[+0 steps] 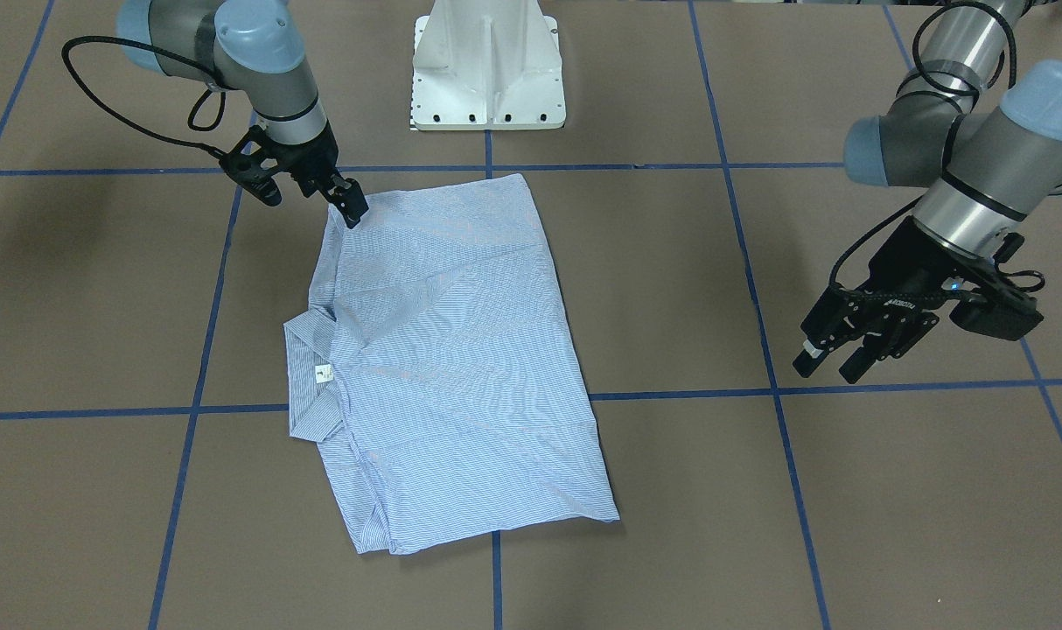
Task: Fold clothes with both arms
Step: 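Move the right gripper to the shirt corner nearest the robot and grasp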
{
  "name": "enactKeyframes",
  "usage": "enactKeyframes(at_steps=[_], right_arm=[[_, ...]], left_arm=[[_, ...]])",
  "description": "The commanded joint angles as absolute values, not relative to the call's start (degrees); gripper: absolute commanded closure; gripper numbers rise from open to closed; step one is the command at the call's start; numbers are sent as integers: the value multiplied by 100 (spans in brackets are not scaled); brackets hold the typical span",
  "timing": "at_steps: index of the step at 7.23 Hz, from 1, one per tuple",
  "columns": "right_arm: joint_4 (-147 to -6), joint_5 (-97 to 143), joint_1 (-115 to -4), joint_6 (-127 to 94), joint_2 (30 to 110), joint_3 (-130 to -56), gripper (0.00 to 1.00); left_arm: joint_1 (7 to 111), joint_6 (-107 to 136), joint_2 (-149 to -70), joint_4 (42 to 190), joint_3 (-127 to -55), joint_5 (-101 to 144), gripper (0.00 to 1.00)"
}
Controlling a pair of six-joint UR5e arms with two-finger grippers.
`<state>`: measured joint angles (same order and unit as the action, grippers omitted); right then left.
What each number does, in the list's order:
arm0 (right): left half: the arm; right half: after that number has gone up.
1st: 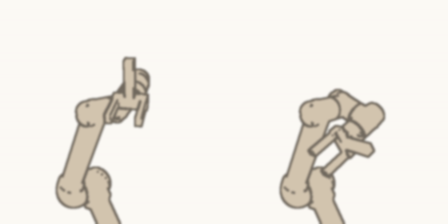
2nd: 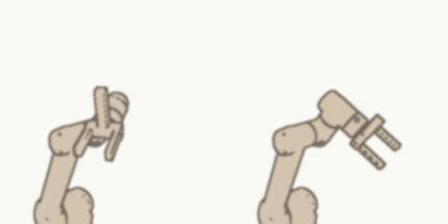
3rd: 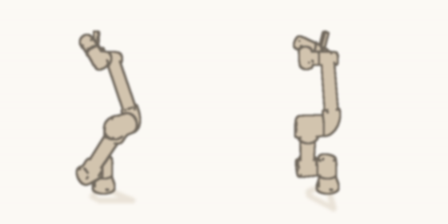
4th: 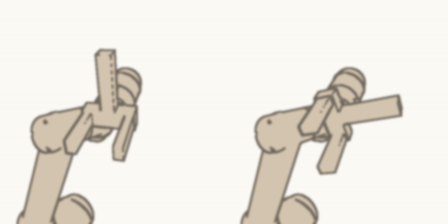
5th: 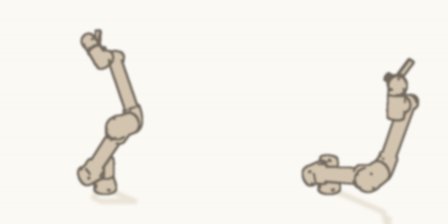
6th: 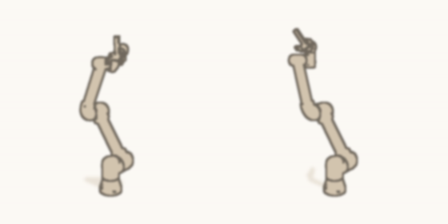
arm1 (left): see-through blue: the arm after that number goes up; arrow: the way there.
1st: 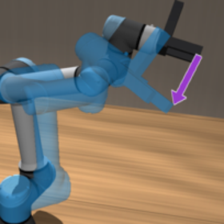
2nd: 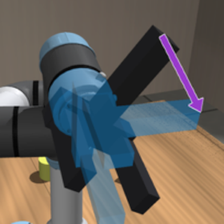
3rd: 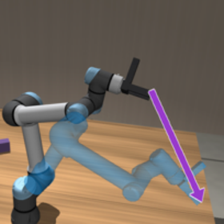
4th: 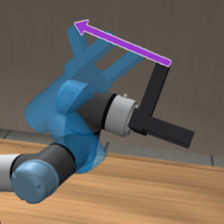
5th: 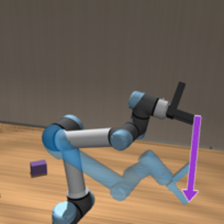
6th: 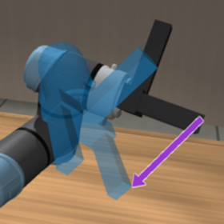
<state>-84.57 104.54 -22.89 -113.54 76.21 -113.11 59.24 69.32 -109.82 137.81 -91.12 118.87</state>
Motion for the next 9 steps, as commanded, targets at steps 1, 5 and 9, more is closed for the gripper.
enactKeyframes(at_steps=[1, 5, 9], right_arm=[[-7635, 10389, -2224, -11739, 7908, -11215, 7], [-6532, 10188, -2136, -12199, 8296, -11206, 11], [-6021, 10099, -2048, -12331, 8438, -11030, 11]], left_arm=[[5924, 6934, -10978, 13781, -9114, 11874, 24], [5924, 6935, -10978, 13781, -9114, 11874, 24], [5924, 6935, -10960, 13781, -9132, 11830, 24]])
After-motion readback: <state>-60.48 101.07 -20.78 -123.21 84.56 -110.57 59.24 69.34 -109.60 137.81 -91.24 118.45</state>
